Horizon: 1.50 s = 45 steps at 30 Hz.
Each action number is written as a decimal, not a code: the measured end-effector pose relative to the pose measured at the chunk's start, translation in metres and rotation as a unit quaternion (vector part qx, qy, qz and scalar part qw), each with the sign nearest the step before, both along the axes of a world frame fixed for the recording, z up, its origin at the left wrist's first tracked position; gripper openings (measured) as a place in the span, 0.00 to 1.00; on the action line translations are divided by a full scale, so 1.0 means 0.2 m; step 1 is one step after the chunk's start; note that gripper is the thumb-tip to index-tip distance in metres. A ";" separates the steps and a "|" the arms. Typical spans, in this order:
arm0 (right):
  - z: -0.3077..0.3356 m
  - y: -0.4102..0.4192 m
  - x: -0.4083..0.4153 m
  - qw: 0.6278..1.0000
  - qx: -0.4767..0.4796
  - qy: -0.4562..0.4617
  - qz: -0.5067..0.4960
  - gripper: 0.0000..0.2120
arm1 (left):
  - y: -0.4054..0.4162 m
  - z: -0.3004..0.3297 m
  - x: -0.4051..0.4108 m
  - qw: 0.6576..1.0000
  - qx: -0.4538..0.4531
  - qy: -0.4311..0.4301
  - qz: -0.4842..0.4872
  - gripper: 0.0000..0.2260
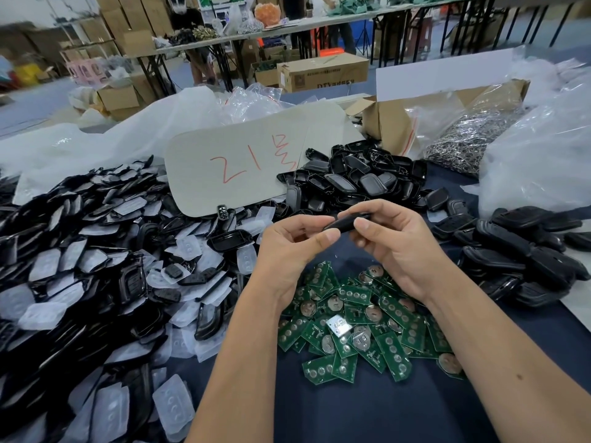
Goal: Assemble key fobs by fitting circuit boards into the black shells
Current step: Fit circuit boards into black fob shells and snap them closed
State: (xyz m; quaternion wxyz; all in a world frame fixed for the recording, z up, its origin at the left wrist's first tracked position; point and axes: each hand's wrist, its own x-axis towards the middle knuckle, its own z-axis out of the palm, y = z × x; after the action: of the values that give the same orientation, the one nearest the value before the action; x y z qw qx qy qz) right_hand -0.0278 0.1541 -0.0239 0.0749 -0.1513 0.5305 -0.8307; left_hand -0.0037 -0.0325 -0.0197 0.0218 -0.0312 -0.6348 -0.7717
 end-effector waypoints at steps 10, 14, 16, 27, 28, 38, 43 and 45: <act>-0.02 -0.02 -0.01 0.999 -0.001 -0.014 -0.029 0.10 | 0.04 0.01 0.01 0.997 -0.035 0.049 0.039 0.04; -0.04 -0.01 -0.01 0.985 0.123 0.079 -0.089 0.18 | 0.04 0.01 0.01 0.999 -0.001 0.018 0.043 0.03; -0.04 -0.02 0.00 0.975 0.158 0.122 -0.095 0.25 | 0.02 0.01 0.01 0.999 0.007 0.009 0.051 0.02; -0.04 -0.06 0.02 0.923 0.291 0.203 -0.150 0.20 | -0.04 0.01 0.01 0.997 0.028 -0.027 0.061 0.05; -0.04 -0.06 0.02 0.922 0.294 0.200 -0.151 0.20 | -0.04 0.01 0.01 0.997 0.032 -0.031 0.063 0.05; -0.05 -0.07 0.02 0.943 0.259 0.168 -0.125 0.20 | -0.04 0.00 0.00 0.997 0.041 -0.031 0.065 0.04; -0.05 -0.06 0.00 0.970 0.176 0.122 -0.117 0.11 | -0.03 0.01 0.00 0.998 0.026 0.016 0.053 0.05; -0.05 -0.05 -0.01 0.974 0.164 0.099 -0.122 0.08 | -0.02 0.01 0.00 0.998 0.021 0.037 0.039 0.06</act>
State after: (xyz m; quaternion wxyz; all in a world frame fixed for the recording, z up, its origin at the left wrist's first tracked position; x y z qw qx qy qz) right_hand -0.0296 0.1433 -0.0349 -0.0562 -0.1527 0.6789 -0.7160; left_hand -0.0035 -0.0371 -0.0178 0.0758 -0.0345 -0.6178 -0.7819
